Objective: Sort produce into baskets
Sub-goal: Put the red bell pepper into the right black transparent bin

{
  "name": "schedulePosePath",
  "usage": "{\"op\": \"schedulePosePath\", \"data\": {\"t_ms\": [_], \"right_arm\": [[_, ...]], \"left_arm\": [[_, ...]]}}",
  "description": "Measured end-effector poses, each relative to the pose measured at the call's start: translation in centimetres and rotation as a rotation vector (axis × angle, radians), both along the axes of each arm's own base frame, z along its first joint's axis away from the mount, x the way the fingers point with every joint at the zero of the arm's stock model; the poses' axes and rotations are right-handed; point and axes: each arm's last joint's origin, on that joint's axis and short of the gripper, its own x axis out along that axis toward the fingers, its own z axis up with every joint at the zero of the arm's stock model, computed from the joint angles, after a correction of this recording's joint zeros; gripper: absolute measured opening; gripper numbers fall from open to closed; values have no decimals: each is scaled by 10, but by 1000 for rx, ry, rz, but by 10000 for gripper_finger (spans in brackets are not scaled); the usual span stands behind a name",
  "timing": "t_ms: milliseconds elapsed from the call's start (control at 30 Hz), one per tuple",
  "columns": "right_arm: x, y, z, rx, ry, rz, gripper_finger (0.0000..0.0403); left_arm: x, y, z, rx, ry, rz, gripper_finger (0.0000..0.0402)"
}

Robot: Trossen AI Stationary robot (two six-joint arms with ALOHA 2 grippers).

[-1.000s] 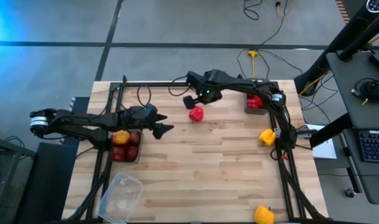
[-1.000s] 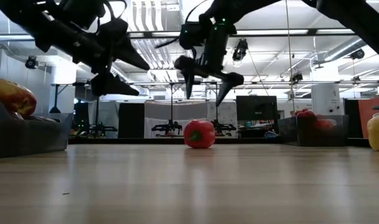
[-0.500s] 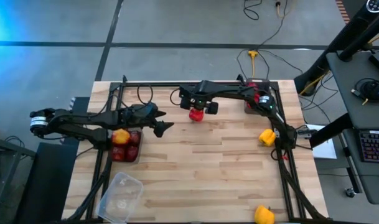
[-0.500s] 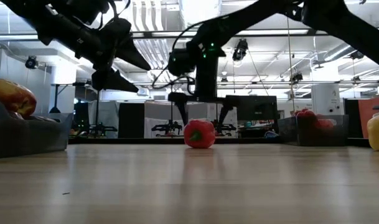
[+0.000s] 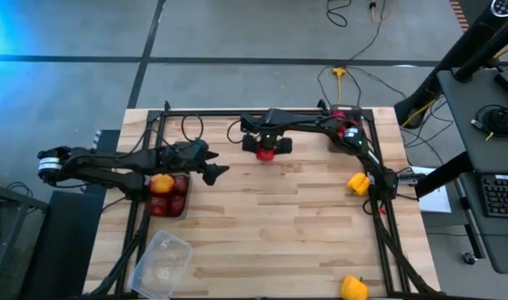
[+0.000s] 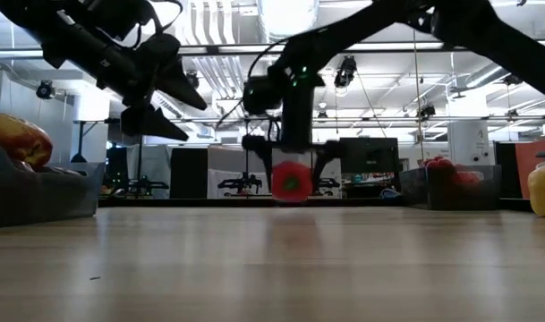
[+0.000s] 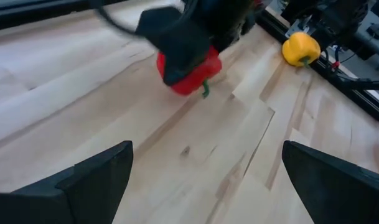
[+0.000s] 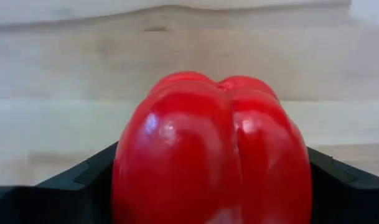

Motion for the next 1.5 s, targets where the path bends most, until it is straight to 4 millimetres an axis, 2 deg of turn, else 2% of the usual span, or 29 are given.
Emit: {"op": "schedulePosePath", "data": {"t_ms": [133, 333, 400, 500, 567, 667, 733, 833, 967, 1133, 1300, 1500], "right_arm": [[-21, -8, 35, -34, 25, 136, 319], [-98, -36, 87, -132, 404, 282, 319], [-119, -47, 101, -187, 380, 285, 319], [-156, -61, 115, -220, 416, 189, 319], [-181, -68, 114, -224, 479, 169, 319], [-205, -81, 109, -237, 437, 145, 319], [-216, -84, 103, -226, 399, 124, 319], [-228, -92, 82, -189, 418, 88, 319], [-239, -95, 57, -143, 457, 85, 320], [-246, -100, 41, -138, 512, 93, 372], [-248, -101, 40, -125, 498, 111, 394], [-248, -97, 59, -87, 518, 188, 398]], "left_arm": [[-2, 0, 4, 25, -14, -1, 393], [-4, 2, 6, 68, -17, 41, 393], [-4, 2, 5, 80, -8, 49, 393], [-2, 3, 3, 78, 11, 47, 393], [1, 3, 4, 74, 7, 49, 393], [4, 4, 5, 73, 0, 51, 393], [7, 4, 8, 81, -13, 51, 393], [14, 6, 17, 121, -37, 46, 393], [22, 7, 34, 131, -45, 17, 393], [28, 8, 61, 181, 31, -21, 393], [34, 8, 89, 199, 51, -59, 393], [42, 8, 112, 208, 116, -120, 393]]}}
